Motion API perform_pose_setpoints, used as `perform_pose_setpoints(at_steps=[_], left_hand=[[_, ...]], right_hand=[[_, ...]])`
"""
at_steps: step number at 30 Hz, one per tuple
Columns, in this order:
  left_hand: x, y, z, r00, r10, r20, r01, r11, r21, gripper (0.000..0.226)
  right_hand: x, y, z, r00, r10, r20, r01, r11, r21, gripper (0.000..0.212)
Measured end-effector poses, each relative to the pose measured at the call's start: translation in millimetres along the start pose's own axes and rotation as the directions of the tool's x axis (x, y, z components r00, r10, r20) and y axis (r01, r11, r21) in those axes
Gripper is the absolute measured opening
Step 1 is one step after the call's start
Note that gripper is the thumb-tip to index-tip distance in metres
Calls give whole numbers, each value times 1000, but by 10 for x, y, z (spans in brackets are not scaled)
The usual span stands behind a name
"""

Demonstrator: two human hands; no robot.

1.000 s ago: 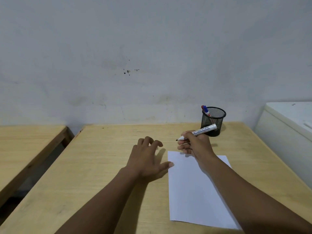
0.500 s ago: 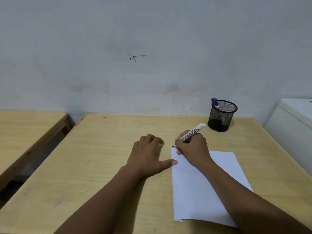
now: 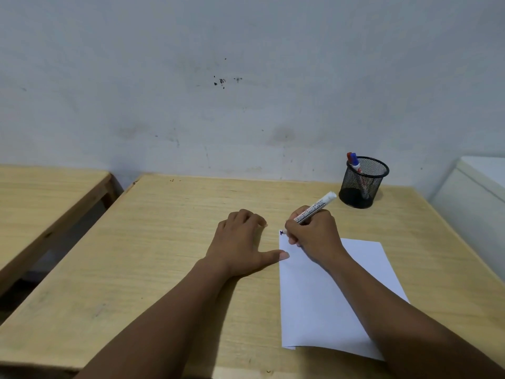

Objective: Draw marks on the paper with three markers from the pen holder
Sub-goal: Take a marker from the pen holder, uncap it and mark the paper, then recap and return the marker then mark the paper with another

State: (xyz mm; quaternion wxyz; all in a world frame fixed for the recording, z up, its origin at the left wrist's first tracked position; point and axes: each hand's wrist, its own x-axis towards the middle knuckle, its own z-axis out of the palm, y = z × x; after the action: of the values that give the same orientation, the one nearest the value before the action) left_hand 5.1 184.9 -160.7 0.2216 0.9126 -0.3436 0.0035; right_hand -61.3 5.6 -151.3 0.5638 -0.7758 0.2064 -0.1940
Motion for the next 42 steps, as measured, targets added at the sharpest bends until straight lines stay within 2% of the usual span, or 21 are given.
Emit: perform_pose_setpoints(at_steps=[2, 5, 7, 10, 12, 13, 14, 16, 18, 19, 24, 29, 37, 39, 42], left_hand=[[-7, 15, -11, 1000, -14, -15, 13, 999, -50, 83], [1, -53, -150, 999, -41, 18, 44, 966, -253, 46], [16, -131, -268, 998, 3, 61, 10, 976, -220, 23], [21, -194, -315, 998, 21, 57, -15, 995, -104, 16], [54, -169, -308, 999, -29, -16, 25, 982, -189, 14], [85, -125, -336, 994, -92, -55, 71, 946, -316, 13], [137, -71, -388, 983, -171, -65, 118, 867, -484, 14], [249, 94, -533, 962, -269, -38, 138, 606, -784, 18], [350, 327, -671, 957, -289, 8, 126, 391, -912, 19], [401, 436, -707, 958, -285, 26, 128, 344, -930, 20], [625, 776, -675, 957, -278, 85, 156, 244, -957, 25], [701, 922, -578, 967, -233, 105, 154, 201, -967, 26], [730, 980, -514, 970, -219, 104, 154, 222, -963, 23], [748, 1056, -507, 970, -232, 72, 128, 239, -962, 20], [835, 1165, -542, 967, -255, 6, 80, 280, -957, 19]], right_hand=[[29, -28, -47, 997, 71, -29, -66, 985, 161, 8], [83, -83, -140, 983, 183, -22, -161, 911, 380, 17], [110, -122, -188, 965, 260, 8, -234, 853, 467, 17], [153, -212, -235, 929, 368, 48, -320, 731, 602, 13], [175, -322, -296, 930, 366, 40, -304, 702, 644, 13], [187, -384, -339, 940, 340, 42, -284, 703, 653, 12], [189, -456, -385, 950, 307, 57, -267, 705, 657, 11], [176, -591, -483, 961, 253, 115, -263, 696, 668, 4], [151, -694, -567, 960, 225, 167, -277, 673, 685, 5], [136, -730, -597, 959, 219, 180, -282, 662, 695, 8], [88, -885, -651, 972, 178, 153, -232, 647, 726, 14], [82, -918, -709, 981, 157, 109, -187, 669, 719, 12], [116, -822, -728, 988, 128, 88, -152, 691, 707, 11], [141, -800, -702, 988, 123, 96, -154, 675, 721, 12], [191, -781, -673, 986, 132, 106, -165, 599, 783, 15]])
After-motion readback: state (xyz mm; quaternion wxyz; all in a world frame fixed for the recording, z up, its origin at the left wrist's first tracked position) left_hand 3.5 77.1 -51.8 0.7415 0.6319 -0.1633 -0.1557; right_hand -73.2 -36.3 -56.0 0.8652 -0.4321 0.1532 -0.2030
